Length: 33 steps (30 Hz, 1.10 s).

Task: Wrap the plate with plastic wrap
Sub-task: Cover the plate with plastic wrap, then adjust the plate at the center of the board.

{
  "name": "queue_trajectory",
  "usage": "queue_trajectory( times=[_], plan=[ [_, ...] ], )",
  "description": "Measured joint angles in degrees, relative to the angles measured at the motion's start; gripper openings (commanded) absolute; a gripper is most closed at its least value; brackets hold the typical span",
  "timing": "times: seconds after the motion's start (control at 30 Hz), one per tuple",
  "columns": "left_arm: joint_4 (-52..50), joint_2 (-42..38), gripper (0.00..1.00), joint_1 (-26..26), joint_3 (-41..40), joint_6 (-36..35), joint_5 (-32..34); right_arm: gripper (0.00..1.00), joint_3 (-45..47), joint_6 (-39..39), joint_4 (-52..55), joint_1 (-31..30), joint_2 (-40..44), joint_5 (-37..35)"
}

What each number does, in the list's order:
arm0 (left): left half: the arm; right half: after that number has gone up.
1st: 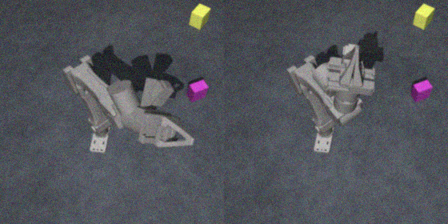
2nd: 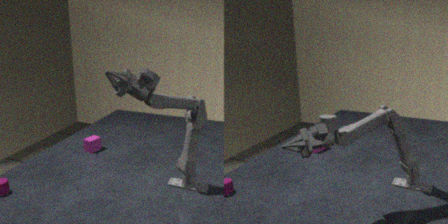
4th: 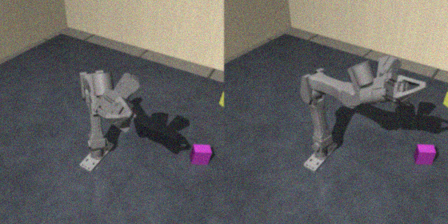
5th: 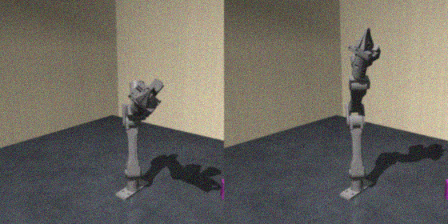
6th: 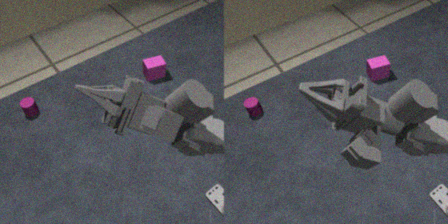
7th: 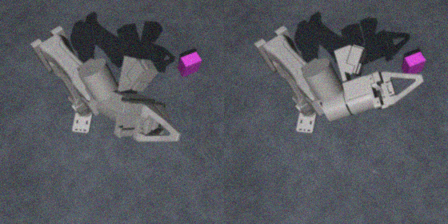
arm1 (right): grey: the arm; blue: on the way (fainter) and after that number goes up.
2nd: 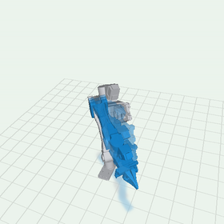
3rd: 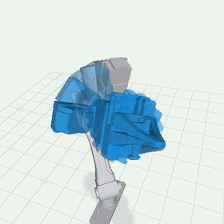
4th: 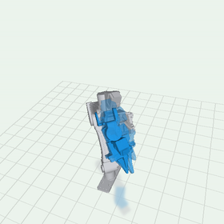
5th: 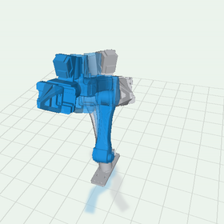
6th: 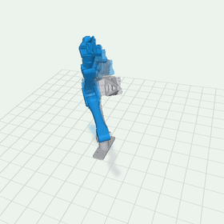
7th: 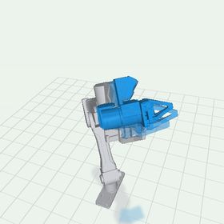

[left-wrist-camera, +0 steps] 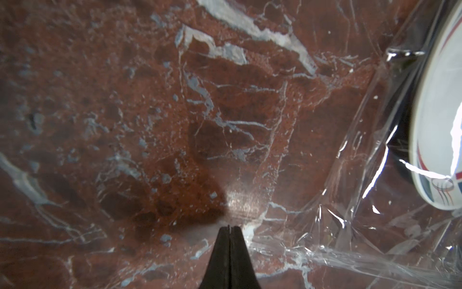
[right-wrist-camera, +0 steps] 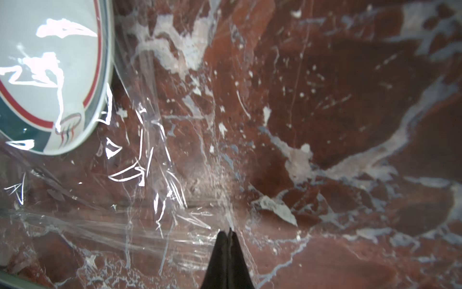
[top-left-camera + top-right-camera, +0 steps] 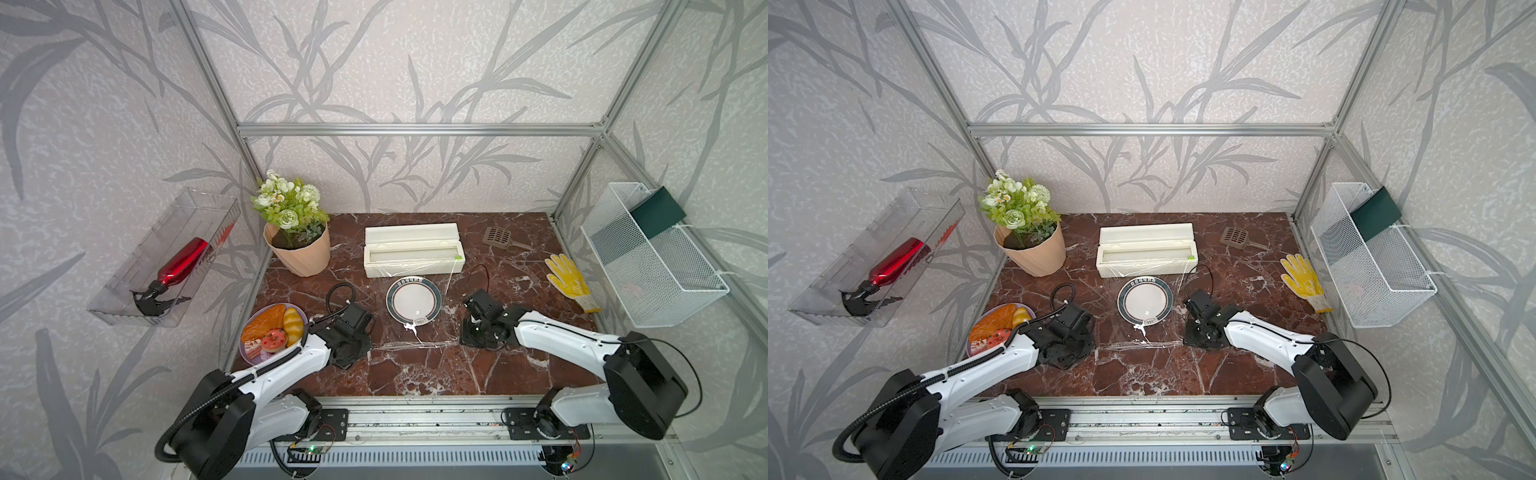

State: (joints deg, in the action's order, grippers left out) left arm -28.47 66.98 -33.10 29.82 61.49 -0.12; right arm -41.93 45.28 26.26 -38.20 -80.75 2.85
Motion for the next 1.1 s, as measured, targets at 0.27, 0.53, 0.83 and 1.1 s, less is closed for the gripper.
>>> queue_trajectory(
  times=[0.27, 0.53, 0.83, 1.1],
  plan=[
    [1.9, 5.9, 0.0, 1.14, 4.59, -1.38, 4.11, 0.0, -7.89, -3.54, 0.42, 0.81, -9.75, -3.41],
    [2.01, 14.95, 0.0, 4.22, 10.32, -2.4, 4.87, 0.0, -12.7, -6.05, 0.68, 3.78, -15.87, -4.35],
    [2.49, 21.46, 0.0, 5.81, 16.24, -4.22, 4.59, 0.0, -16.24, -8.33, -0.42, 5.88, -19.28, -3.58],
    [3.32, 26.12, 0.0, 6.4, 21.18, -5.18, 4.55, 0.0, -20.41, -10.08, -2.49, 8.09, -23.21, -1.01]
  ],
)
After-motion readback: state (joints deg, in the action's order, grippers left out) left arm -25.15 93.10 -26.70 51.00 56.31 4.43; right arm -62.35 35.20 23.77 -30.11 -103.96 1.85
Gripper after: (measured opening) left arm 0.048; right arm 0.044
